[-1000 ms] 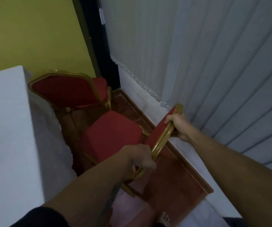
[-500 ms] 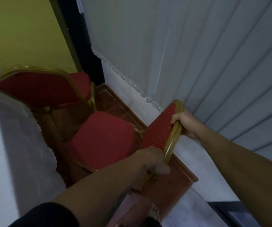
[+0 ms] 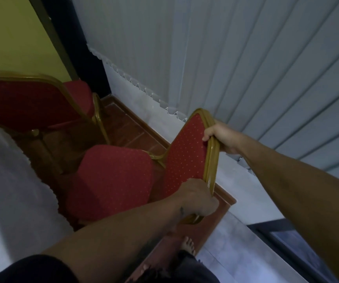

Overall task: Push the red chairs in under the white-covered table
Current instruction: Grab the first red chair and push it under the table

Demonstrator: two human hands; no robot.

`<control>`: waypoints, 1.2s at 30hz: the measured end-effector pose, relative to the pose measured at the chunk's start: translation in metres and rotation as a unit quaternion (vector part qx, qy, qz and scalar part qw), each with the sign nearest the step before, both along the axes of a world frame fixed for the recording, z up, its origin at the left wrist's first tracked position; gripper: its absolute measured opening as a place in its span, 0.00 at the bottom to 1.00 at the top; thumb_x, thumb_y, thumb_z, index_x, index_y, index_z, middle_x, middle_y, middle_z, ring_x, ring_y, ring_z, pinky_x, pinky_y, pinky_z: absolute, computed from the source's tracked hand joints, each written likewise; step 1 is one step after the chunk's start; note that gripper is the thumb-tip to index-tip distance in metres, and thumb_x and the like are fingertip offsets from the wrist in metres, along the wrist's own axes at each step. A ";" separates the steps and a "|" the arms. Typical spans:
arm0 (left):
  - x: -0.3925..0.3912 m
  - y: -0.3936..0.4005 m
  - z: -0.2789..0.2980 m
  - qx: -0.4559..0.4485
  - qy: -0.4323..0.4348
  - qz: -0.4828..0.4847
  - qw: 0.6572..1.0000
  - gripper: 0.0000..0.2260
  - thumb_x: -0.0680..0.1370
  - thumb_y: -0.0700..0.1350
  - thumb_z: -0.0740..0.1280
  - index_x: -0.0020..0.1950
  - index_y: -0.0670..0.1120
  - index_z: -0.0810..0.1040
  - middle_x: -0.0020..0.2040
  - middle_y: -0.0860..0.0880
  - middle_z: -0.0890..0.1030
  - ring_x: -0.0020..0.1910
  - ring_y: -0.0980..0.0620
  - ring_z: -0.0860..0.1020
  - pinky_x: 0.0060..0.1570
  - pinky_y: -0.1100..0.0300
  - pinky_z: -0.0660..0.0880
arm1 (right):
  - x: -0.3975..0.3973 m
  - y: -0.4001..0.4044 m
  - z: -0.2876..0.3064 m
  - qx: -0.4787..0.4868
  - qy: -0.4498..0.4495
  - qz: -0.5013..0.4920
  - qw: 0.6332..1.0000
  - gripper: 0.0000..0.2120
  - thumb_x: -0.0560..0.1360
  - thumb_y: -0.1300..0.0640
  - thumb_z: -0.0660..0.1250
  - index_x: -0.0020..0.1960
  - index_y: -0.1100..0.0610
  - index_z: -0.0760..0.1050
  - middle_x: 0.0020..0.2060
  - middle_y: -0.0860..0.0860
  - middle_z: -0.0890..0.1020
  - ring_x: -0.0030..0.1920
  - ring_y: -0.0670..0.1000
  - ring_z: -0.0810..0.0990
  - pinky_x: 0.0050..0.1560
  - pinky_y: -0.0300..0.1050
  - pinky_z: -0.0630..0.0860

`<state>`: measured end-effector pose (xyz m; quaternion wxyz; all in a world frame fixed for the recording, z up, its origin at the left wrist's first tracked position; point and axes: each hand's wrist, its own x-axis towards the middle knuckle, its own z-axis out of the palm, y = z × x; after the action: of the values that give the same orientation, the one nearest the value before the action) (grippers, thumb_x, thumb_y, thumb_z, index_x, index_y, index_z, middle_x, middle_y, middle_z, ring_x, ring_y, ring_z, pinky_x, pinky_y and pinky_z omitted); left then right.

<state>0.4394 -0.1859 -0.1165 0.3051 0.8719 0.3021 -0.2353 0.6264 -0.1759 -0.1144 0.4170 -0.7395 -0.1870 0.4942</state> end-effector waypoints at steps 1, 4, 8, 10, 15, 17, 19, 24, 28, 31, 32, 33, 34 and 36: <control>-0.002 0.002 0.001 0.002 0.000 0.005 1.000 0.27 0.78 0.55 0.64 0.69 0.36 0.75 0.68 0.39 0.77 0.65 0.39 0.78 0.60 0.51 0.76 | -0.002 0.005 0.001 0.001 0.001 0.007 1.000 0.25 0.58 0.63 0.67 0.56 0.60 0.73 0.40 0.58 0.80 0.37 0.55 0.81 0.41 0.49 0.82; -0.007 0.016 0.002 0.007 0.008 0.027 1.000 0.28 0.77 0.56 0.64 0.69 0.37 0.75 0.69 0.39 0.76 0.66 0.39 0.77 0.61 0.50 0.76 | -0.010 0.027 0.003 0.002 0.001 0.033 0.999 0.19 0.62 0.64 0.67 0.53 0.59 0.73 0.38 0.56 0.80 0.36 0.54 0.81 0.43 0.49 0.81; -0.010 0.039 0.008 0.006 0.037 0.053 0.998 0.28 0.78 0.57 0.63 0.69 0.37 0.75 0.68 0.40 0.76 0.65 0.39 0.77 0.60 0.49 0.78 | -0.013 0.065 0.000 0.004 -0.006 0.077 0.997 0.22 0.61 0.64 0.67 0.55 0.58 0.73 0.39 0.57 0.80 0.40 0.57 0.81 0.51 0.56 0.81; -0.009 0.055 0.012 -0.001 0.052 0.065 0.997 0.27 0.78 0.57 0.63 0.68 0.37 0.76 0.66 0.40 0.77 0.63 0.39 0.78 0.58 0.50 0.78 | -0.014 0.088 -0.002 0.006 -0.014 0.097 0.995 0.19 0.65 0.65 0.67 0.55 0.58 0.73 0.38 0.56 0.80 0.39 0.56 0.81 0.49 0.55 0.81; -0.003 0.103 0.022 -0.059 0.116 0.077 0.989 0.25 0.82 0.57 0.61 0.64 0.35 0.78 0.60 0.38 0.79 0.53 0.41 0.79 0.49 0.52 0.76 | -0.010 0.148 -0.009 0.011 -0.021 0.168 0.986 0.13 0.67 0.65 0.66 0.51 0.60 0.73 0.32 0.54 0.79 0.30 0.52 0.81 0.33 0.45 0.80; 0.002 0.120 0.022 -0.072 0.134 0.104 0.983 0.26 0.82 0.57 0.61 0.66 0.35 0.77 0.58 0.38 0.79 0.57 0.39 0.80 0.49 0.52 0.75 | -0.008 0.170 -0.015 0.015 -0.021 0.188 0.982 0.09 0.70 0.67 0.65 0.49 0.60 0.73 0.30 0.54 0.78 0.26 0.51 0.80 0.29 0.43 0.79; 0.009 0.133 0.016 -0.075 0.140 0.138 0.978 0.26 0.81 0.57 0.62 0.66 0.36 0.77 0.54 0.41 0.77 0.55 0.40 0.79 0.47 0.53 0.74 | -0.005 0.191 -0.021 0.019 -0.016 0.207 0.978 0.10 0.70 0.67 0.65 0.50 0.60 0.72 0.30 0.55 0.77 0.25 0.51 0.79 0.27 0.45 0.80; 0.023 0.149 0.009 -0.112 0.166 0.238 0.950 0.22 0.81 0.54 0.64 0.66 0.38 0.78 0.50 0.43 0.77 0.47 0.44 0.76 0.43 0.53 0.75 | -0.001 0.218 -0.028 0.066 -0.022 0.228 0.971 0.14 0.66 0.65 0.68 0.50 0.58 0.71 0.38 0.59 0.76 0.35 0.57 0.80 0.36 0.52 0.79; 0.026 0.152 0.020 -0.097 0.157 0.288 0.940 0.22 0.81 0.54 0.65 0.68 0.41 0.77 0.54 0.44 0.77 0.50 0.44 0.76 0.45 0.54 0.73 | 0.000 0.230 -0.025 0.069 -0.013 0.250 0.966 0.20 0.64 0.62 0.70 0.56 0.58 0.71 0.39 0.57 0.77 0.43 0.60 0.80 0.44 0.59 0.81; 0.025 0.146 0.006 -0.046 0.107 0.371 0.921 0.22 0.77 0.54 0.68 0.66 0.43 0.77 0.55 0.45 0.79 0.49 0.45 0.78 0.45 0.54 0.76 | 0.002 0.240 -0.026 0.063 -0.008 0.256 0.965 0.27 0.61 0.59 0.71 0.60 0.60 0.72 0.41 0.57 0.78 0.43 0.60 0.81 0.40 0.54 0.80; 0.025 0.142 -0.001 -0.025 0.083 0.402 0.911 0.23 0.76 0.53 0.68 0.67 0.43 0.75 0.57 0.44 0.79 0.51 0.43 0.79 0.47 0.53 0.77 | 0.002 0.242 -0.026 0.061 -0.009 0.254 0.965 0.26 0.62 0.59 0.71 0.60 0.60 0.72 0.42 0.58 0.78 0.43 0.59 0.81 0.39 0.54 0.79; 0.024 0.138 -0.009 -0.009 0.057 0.431 0.900 0.26 0.75 0.53 0.69 0.70 0.43 0.72 0.61 0.42 0.78 0.54 0.42 0.79 0.50 0.52 0.79 | 0.002 0.244 -0.026 0.054 -0.011 0.255 0.965 0.25 0.63 0.59 0.71 0.60 0.60 0.72 0.43 0.58 0.79 0.43 0.59 0.81 0.40 0.55 0.80; 0.023 0.135 -0.015 -0.001 0.029 0.452 0.892 0.29 0.75 0.52 0.70 0.73 0.43 0.68 0.64 0.41 0.77 0.57 0.40 0.79 0.53 0.51 0.79 | 0.001 0.245 -0.026 0.046 -0.013 0.258 0.965 0.25 0.63 0.58 0.70 0.59 0.60 0.73 0.43 0.58 0.79 0.44 0.60 0.82 0.43 0.58 0.82; 0.024 0.127 -0.022 -0.007 -0.033 0.492 0.870 0.32 0.76 0.50 0.70 0.77 0.44 0.63 0.68 0.41 0.75 0.62 0.39 0.77 0.56 0.51 0.77 | -0.001 0.245 -0.022 0.036 -0.026 0.259 0.965 0.24 0.61 0.57 0.69 0.56 0.60 0.74 0.42 0.58 0.79 0.44 0.61 0.82 0.51 0.65 0.82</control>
<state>0.4630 -0.0586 -0.1382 0.3973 0.6156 0.6800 -0.0284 0.6250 0.0690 -0.1368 0.2963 -0.6630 -0.4001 0.5591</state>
